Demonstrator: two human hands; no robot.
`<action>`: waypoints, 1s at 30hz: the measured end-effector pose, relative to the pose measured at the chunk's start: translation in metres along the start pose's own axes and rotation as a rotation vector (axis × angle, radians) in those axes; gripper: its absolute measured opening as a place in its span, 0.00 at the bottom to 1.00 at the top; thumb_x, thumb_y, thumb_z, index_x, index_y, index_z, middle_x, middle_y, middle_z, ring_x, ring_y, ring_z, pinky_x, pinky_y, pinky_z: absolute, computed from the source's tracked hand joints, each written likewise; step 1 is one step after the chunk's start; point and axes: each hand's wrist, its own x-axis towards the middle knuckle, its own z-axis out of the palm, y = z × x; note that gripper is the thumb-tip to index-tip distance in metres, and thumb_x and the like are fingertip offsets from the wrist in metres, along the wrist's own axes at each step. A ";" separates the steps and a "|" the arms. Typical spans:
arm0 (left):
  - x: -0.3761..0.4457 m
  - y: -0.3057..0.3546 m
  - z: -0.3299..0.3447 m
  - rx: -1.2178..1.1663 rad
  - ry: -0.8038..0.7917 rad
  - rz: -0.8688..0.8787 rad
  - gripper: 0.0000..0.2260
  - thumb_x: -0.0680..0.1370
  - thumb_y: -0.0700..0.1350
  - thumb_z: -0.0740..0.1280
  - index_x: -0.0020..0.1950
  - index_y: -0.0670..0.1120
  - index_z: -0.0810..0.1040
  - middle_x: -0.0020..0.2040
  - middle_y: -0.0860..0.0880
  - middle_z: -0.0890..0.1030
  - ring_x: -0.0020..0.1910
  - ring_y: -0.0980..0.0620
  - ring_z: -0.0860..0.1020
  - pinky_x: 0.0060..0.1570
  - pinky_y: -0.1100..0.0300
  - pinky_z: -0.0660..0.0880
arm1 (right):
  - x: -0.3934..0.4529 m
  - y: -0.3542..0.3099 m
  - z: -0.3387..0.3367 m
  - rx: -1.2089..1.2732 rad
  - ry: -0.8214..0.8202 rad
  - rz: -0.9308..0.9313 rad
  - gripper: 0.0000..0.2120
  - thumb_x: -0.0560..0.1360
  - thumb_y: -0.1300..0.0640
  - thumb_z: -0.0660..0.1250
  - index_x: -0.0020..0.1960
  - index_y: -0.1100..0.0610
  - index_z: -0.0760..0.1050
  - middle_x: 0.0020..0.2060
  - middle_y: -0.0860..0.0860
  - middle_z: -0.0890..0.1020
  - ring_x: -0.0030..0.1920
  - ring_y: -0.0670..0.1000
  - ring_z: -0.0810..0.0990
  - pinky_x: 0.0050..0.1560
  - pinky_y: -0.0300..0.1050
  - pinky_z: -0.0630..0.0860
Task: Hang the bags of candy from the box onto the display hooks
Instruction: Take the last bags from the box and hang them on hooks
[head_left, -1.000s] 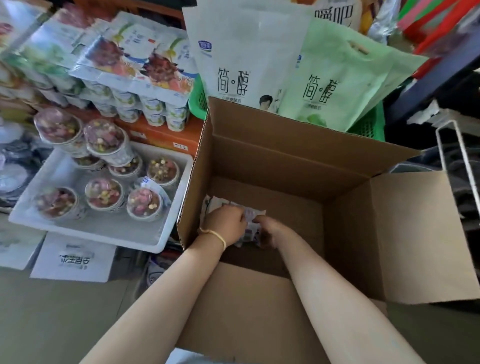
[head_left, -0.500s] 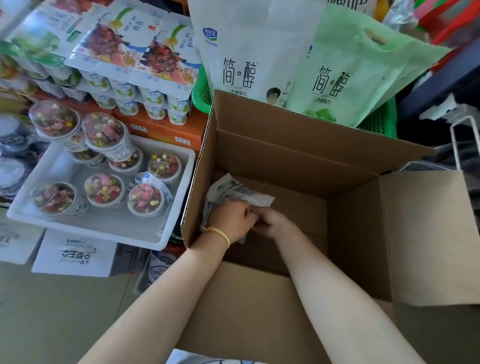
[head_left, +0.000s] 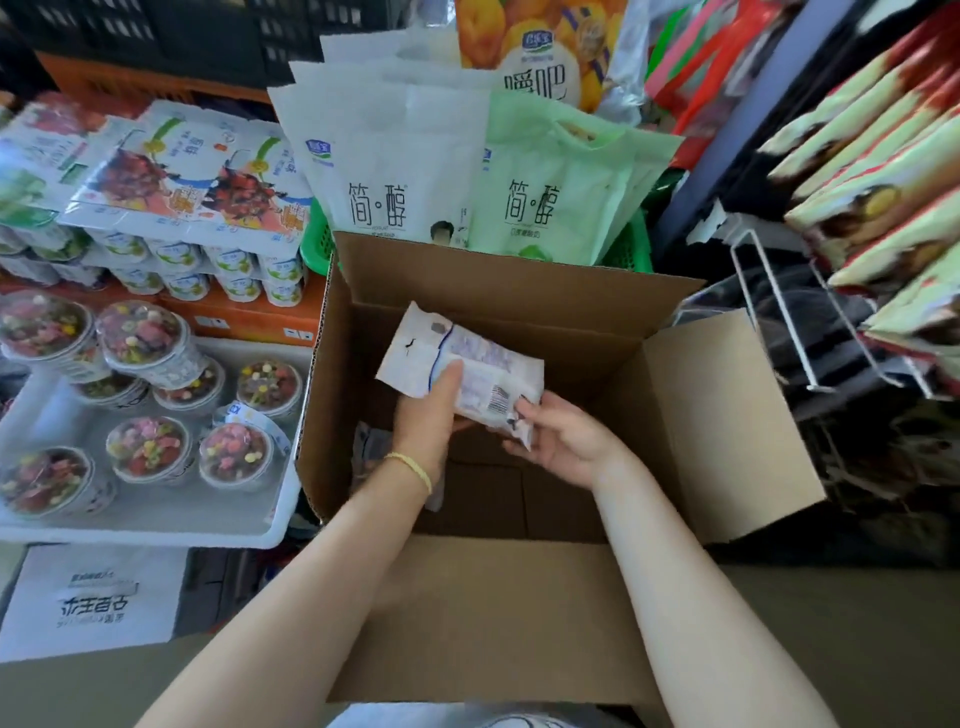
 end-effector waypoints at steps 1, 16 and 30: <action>-0.003 0.003 0.006 -0.033 0.025 0.050 0.11 0.82 0.48 0.66 0.65 0.52 0.73 0.57 0.51 0.82 0.52 0.54 0.82 0.46 0.55 0.83 | -0.007 -0.006 0.001 -0.124 0.038 -0.009 0.23 0.77 0.58 0.69 0.70 0.57 0.71 0.55 0.55 0.85 0.51 0.52 0.85 0.50 0.47 0.82; -0.127 0.059 0.142 0.376 -0.455 0.630 0.14 0.76 0.63 0.61 0.48 0.60 0.85 0.50 0.51 0.84 0.56 0.50 0.81 0.51 0.48 0.82 | -0.168 -0.112 -0.026 -0.798 0.127 -0.843 0.24 0.77 0.53 0.73 0.71 0.45 0.71 0.62 0.41 0.80 0.61 0.39 0.79 0.59 0.38 0.78; -0.191 0.048 0.321 0.020 -0.548 0.617 0.11 0.78 0.43 0.69 0.53 0.36 0.83 0.52 0.34 0.84 0.48 0.38 0.84 0.48 0.47 0.82 | -0.287 -0.183 -0.184 -0.142 0.058 -0.837 0.09 0.77 0.55 0.68 0.56 0.53 0.81 0.51 0.55 0.87 0.51 0.57 0.86 0.51 0.54 0.83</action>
